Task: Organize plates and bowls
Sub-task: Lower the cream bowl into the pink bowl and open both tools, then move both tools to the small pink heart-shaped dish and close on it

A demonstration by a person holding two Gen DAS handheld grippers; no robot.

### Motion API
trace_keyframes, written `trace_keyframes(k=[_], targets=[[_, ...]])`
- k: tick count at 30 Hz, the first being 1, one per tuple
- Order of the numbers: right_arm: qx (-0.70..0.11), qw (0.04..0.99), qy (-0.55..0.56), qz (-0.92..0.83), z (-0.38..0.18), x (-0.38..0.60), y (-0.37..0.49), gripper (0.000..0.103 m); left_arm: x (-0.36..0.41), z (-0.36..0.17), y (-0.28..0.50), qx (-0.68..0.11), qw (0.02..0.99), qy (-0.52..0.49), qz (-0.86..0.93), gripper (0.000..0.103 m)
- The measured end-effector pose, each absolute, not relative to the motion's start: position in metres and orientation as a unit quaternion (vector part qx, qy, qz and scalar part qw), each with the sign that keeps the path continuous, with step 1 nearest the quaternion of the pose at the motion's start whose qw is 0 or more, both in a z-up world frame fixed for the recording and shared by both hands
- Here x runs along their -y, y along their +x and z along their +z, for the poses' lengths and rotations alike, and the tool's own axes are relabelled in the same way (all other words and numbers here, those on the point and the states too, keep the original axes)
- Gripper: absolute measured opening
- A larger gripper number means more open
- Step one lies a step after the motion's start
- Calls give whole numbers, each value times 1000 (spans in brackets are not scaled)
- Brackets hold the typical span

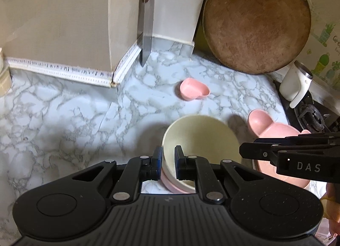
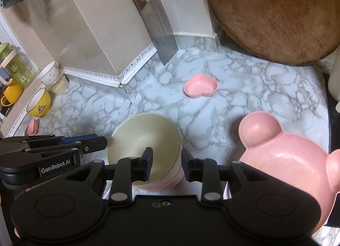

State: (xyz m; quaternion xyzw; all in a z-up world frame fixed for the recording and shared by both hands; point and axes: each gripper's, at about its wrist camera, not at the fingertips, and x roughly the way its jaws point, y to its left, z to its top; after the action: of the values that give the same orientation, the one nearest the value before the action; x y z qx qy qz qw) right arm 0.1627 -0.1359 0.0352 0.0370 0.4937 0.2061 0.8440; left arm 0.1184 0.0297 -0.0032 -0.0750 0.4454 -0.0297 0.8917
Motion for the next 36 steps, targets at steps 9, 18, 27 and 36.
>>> trace_keyframes(k=[9,18,27,36], targets=[[-479,854,29,200,48,139,180,38,-28,16,132,-421,903,-73,-42,11],[-468,862,27,193,56,143,202,48,-25,27,155,-403,911,-69,-49,12],[-459,869,37,179,58,152,231,64,-23,24,186,-406,909,-81,-57,26],[-459,871,32,172,48,157,261,82,-25,20,216,-388,917,-79,-48,71]])
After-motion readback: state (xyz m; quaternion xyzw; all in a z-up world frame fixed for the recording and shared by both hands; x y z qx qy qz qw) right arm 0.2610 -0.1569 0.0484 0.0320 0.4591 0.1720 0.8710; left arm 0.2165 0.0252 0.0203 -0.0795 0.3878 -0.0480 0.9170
